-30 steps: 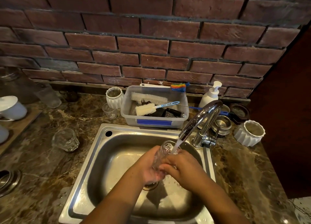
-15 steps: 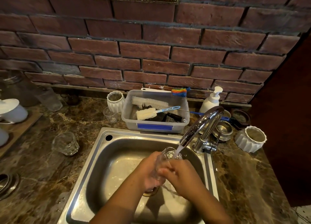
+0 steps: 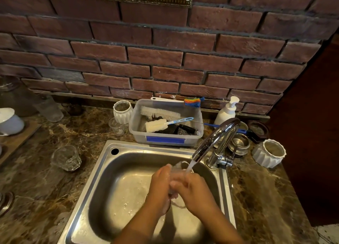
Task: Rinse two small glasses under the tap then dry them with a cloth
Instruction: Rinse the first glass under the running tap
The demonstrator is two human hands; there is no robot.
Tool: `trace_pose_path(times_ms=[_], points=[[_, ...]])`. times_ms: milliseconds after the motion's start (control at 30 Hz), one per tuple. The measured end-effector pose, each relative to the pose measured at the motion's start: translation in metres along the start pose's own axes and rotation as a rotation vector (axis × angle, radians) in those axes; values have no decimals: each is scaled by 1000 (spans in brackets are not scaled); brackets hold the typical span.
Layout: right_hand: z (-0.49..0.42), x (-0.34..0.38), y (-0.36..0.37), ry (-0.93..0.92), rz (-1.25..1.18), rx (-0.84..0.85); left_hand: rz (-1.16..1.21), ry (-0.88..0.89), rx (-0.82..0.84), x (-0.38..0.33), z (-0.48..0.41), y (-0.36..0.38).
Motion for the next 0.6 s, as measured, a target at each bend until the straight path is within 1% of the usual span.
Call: trace_pose_path(times_ms=[67,100,133,167,200,233,300,367,400,433,467,500,600], points=[[-2,-4,-9,-132,243,130,67,-265,217,-6,-6,-8],[-2,-5,-12,-165,294,178,95,-339,316,-7,-9,-13],[-2,-6,-13,-175,302,194,108,-364,357,-6,-12,-16],[-1,-4,-11,-171,289,175,109,-356,354,-5,-14,-15],[-1,-4,-8,-150,273,128,91,-314,300,-4,-13,-12],[-1,-3,-4,-110,239,60,72,-235,207,-2,-12,-7],[-1,-2,3,4,84,-94,27,12,32,1,-7,2],[-2,-2,7,151,-166,-221,-79,256,-52,7,-3,4],[-2,-2,9,219,-273,-252,-132,316,-77,9,-2,1],[-2,-3,11,255,-333,-254,-163,320,-88,9,-4,-1],[0,-2,12,250,-332,-233,-166,283,-81,7,-5,-1],[1,-3,11,209,-283,-201,-162,208,-70,4,-6,0],[3,-8,3,19,-74,-75,-108,-152,-30,-9,-2,3]])
Point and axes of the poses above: each hand's wrist, its own z-axis away from the middle knuckle, its own y-axis out of the palm, x = y × z, the point moved 2 cm from there along -z, towards the middle knuckle, and after that the axes turned 4 degrees about -y, right-handed, at the moved point
